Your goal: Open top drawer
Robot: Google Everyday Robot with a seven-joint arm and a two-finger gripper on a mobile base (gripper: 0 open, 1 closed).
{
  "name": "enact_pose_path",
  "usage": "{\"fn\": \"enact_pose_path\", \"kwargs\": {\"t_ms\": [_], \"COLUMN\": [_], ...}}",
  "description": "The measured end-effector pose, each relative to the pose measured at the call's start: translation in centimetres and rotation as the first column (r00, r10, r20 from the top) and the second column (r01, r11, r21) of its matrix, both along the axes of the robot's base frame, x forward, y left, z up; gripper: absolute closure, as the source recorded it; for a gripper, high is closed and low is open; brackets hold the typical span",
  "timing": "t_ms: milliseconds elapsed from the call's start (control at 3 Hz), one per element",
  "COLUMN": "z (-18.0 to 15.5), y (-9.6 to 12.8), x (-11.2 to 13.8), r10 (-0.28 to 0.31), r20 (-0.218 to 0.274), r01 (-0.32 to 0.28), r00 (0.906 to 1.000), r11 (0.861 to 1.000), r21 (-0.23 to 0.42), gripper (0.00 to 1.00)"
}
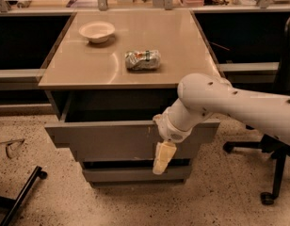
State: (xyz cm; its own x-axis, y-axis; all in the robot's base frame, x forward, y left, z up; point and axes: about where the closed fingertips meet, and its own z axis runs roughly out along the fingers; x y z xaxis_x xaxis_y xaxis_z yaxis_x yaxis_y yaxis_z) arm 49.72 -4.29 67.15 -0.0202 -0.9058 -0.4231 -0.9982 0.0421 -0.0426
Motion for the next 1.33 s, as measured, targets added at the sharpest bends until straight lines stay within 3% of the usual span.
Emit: {"fn": "enact_pose_path", "kwargs": {"t_ms": [667,1333], "z": [-2.5,-3.2], "y": [-0.5,-0.1], "x": [3.7,3.3], "r10": [-0.046,-0.032], "r20": [-0.023,-0.051], "r01": [0.046,0.033], "r00": [0.9987,0.9982], "r11": [0.999,0.999], "r21": [0.019,0.025], "gripper": [0.0,0.0]}}
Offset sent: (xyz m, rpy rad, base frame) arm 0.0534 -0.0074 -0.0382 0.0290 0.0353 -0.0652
